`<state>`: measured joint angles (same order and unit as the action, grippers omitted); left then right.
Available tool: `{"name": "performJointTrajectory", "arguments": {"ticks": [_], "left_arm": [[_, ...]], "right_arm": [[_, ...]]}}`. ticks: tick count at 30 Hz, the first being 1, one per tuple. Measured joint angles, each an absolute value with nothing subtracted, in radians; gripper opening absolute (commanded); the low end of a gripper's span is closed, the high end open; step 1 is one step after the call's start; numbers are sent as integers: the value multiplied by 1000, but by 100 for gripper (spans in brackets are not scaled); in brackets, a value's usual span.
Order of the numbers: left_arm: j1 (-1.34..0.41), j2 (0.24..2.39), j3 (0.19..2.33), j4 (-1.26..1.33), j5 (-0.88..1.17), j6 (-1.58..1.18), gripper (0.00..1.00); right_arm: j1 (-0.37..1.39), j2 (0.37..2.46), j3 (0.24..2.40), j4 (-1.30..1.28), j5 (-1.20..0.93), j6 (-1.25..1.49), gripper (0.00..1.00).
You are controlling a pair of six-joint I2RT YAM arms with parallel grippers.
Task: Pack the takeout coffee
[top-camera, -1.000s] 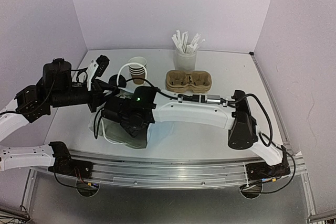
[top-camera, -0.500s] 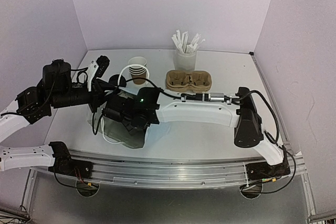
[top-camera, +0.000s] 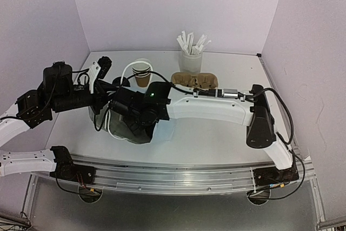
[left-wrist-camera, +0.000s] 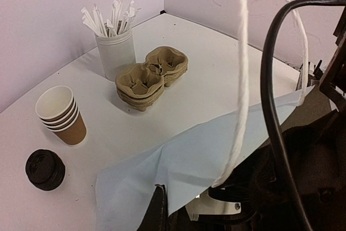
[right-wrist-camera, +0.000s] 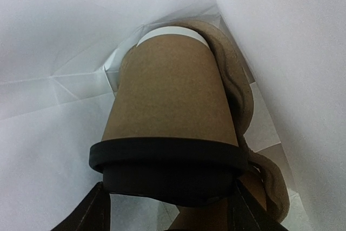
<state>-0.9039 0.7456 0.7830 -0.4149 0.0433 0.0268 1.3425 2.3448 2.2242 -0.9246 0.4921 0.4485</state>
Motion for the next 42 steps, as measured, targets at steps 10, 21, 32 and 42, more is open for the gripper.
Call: {"name": "performJointTrajectory", "arguments": {"ticks": [10,21,32,42], "left_arm": [[-896,722,768,-409,27,4,0],[-896,710,752,-382,22,-1,0],[-843,705,735,-416,31,-40,0],[-833,708,738,-420,60,-53,0]], "right_arm": [[1344,2279,2137,-851,455,466,73],[1345,2279,2137,-822,466,490,91],[1365,2209,1971,-778,603,229,91],[1446,2189,2042,-782,733,-88,95]]}}
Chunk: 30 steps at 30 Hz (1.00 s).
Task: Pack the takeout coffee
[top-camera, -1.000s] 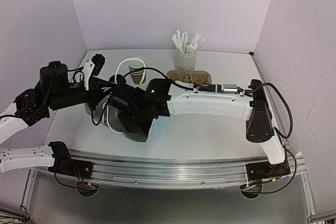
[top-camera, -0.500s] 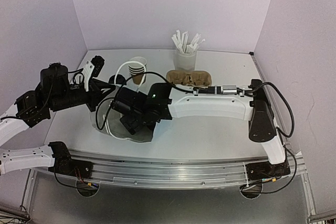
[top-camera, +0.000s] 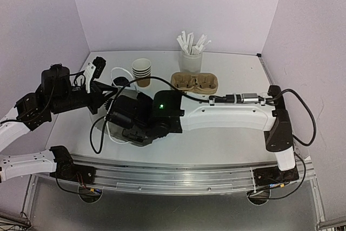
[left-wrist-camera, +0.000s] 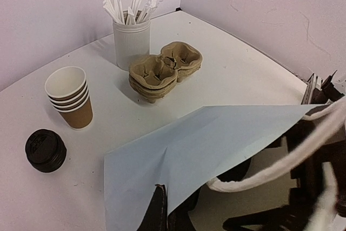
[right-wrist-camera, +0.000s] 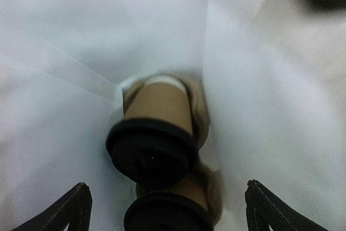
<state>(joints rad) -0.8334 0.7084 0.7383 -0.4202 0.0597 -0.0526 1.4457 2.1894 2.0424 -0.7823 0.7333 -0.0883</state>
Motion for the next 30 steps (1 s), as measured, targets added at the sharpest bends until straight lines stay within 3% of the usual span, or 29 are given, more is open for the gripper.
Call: {"name": "performJointTrajectory", "arguments": {"ticks": [6,19,26,30], "left_arm": [[-825,707,739,-429,59,-53,0],[-826,708,739,-427,50,-53,0],[-831,722,756,-430,29,-93,0],[-830,736,787,-460,-17,-167,0]], "right_arm": [[1481,2181,2092,-769,795,-168,96],[1482,2040,1883,-564,768,-177,95],[1481,1981,1819,-523,780,-78,90],[1471,1969,1818,-522,790,79,78]]}}
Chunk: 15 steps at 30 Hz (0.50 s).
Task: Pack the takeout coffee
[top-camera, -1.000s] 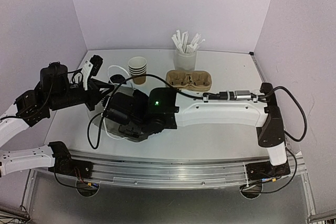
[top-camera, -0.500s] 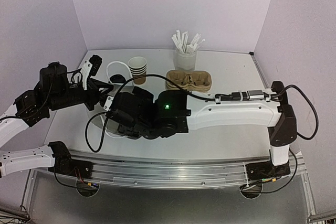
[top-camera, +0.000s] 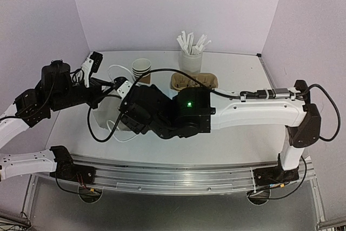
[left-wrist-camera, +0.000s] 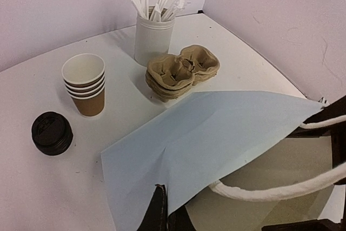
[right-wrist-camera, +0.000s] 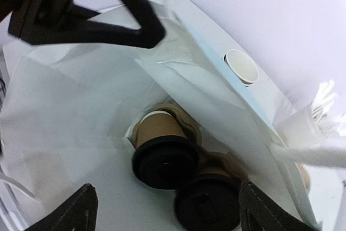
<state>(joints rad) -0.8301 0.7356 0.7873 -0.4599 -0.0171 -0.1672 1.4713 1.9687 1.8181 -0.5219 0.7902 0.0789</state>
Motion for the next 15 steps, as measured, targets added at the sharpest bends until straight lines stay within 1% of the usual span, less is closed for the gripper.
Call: {"name": "performJointTrajectory", "arguments": {"ticks": [2,4,8,10,15], "left_arm": [[-827,740,796,-472,-44,-208,0],[-819,741,798,-476,-71,-238,0],[-810,740,796,-477,-103,-272,0],[-810,740,790,-467,-108,-286,0],[-810,730,764,-432,-103,-286,0]], "right_arm": [[1461,1954,1803,-517,780,195,70],[1442,1934,1777,-519,763,312,67],[1403,1922,1760,-524,728,493,66],[1394,1938,1777,-527,719,530,65],[1386,2029,1862,-526,674,572,60]]}}
